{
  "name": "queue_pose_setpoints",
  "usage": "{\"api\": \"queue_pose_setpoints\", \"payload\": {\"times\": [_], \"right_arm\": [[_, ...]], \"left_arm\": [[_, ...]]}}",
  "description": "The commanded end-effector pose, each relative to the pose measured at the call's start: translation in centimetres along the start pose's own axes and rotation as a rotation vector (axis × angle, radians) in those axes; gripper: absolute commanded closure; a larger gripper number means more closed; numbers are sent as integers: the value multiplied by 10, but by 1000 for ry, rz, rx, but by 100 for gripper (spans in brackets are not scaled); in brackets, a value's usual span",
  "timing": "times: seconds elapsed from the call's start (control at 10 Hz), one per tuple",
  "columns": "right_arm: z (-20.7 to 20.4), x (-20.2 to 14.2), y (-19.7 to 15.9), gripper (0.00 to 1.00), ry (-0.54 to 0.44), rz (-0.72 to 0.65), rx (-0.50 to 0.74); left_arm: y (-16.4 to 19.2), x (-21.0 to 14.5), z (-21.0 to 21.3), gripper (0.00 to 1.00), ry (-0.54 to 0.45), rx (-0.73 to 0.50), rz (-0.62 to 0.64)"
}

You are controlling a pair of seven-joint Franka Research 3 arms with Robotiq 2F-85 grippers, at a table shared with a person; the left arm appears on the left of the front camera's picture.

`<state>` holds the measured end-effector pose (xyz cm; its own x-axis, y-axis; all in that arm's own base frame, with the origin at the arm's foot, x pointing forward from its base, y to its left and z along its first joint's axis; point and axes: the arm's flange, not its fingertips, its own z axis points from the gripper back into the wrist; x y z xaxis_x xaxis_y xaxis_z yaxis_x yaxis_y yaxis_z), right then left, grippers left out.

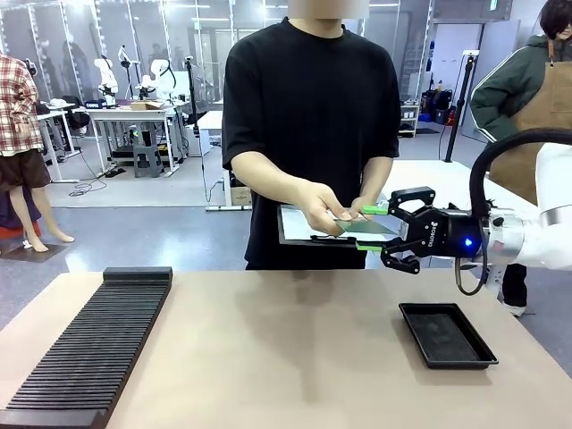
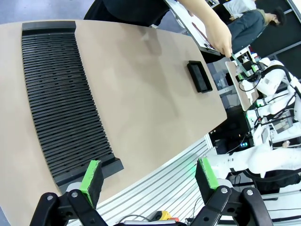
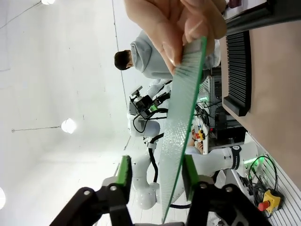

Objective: Inspect the PCB.
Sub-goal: Pick up the Blank PCB that the human is holding.

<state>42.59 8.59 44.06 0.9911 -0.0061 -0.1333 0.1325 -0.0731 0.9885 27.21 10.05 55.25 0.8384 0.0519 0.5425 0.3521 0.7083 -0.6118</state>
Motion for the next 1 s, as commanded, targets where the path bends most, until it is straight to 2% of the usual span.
{"api": "queue_pose_setpoints", "payload": {"times": [0.0, 0.1, 0.2, 0.9], "right_arm": [[-6, 6, 4, 100, 5, -26, 24], [-6, 5, 5, 97, 11, -32, 21], [-5, 5, 6, 100, 11, -33, 20], [2, 7, 8, 100, -15, 3, 42]], "left_arm": [[-4, 2, 4, 0, 11, 17, 16], [-4, 2, 4, 0, 11, 17, 16], [-4, 2, 4, 0, 11, 17, 16], [-4, 2, 4, 0, 11, 17, 16]]}}
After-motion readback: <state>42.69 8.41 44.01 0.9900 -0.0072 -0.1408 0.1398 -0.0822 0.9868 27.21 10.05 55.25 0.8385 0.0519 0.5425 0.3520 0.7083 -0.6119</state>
